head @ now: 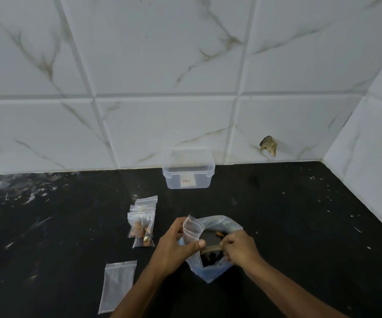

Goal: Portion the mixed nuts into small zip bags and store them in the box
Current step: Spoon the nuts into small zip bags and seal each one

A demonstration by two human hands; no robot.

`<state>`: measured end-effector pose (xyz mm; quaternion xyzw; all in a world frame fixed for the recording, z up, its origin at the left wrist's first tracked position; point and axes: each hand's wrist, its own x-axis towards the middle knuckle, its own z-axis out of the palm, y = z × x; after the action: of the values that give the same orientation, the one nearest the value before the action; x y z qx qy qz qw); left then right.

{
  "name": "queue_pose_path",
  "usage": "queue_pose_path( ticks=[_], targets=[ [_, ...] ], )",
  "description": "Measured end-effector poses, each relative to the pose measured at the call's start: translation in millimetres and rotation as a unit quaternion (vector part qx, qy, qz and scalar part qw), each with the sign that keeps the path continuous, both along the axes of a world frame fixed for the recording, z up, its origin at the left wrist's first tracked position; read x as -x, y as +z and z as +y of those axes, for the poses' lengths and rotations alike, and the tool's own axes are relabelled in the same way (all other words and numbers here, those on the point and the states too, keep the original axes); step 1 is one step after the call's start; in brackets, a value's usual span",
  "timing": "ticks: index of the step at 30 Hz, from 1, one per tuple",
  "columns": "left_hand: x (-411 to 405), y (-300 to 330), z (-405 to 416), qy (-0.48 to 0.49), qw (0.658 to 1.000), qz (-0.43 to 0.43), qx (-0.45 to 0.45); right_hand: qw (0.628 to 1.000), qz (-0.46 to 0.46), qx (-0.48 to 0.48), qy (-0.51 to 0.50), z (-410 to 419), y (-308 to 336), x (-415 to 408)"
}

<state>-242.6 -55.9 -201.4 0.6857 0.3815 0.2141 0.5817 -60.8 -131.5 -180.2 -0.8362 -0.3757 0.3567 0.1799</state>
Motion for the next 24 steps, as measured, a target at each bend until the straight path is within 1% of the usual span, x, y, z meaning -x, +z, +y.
queue_pose_path(
  ticks=[3,8,14,17,20,24],
  targets=[
    [1.4,0.3,2.3,0.0,1.0,-0.005,0.009,0.999,0.022,-0.027,-0.041,-3.0,-6.6,2.9],
    [2.0,0.3,5.0,0.004,1.0,-0.009,0.014,0.997,0.023,-0.044,-0.061,-7.3,-3.6,-8.6],
    [2.3,2.8,6.5,0.041,0.999,-0.012,-0.02,0.987,0.094,-0.051,-0.116,-21.6,6.1,-31.3],
    [2.5,7.8,7.4,0.06,0.997,-0.008,-0.04,0.979,0.132,-0.066,-0.137,-25.3,24.7,-38.7],
    [-1.1,13.6,9.3,0.076,0.995,-0.005,-0.058,0.975,0.154,-0.092,-0.133,-23.4,54.7,-44.1],
    [-9.8,23.4,10.8,0.079,0.992,0.01,-0.095,0.972,0.156,-0.137,-0.114,-17.5,99.5,-46.5]
  ],
)
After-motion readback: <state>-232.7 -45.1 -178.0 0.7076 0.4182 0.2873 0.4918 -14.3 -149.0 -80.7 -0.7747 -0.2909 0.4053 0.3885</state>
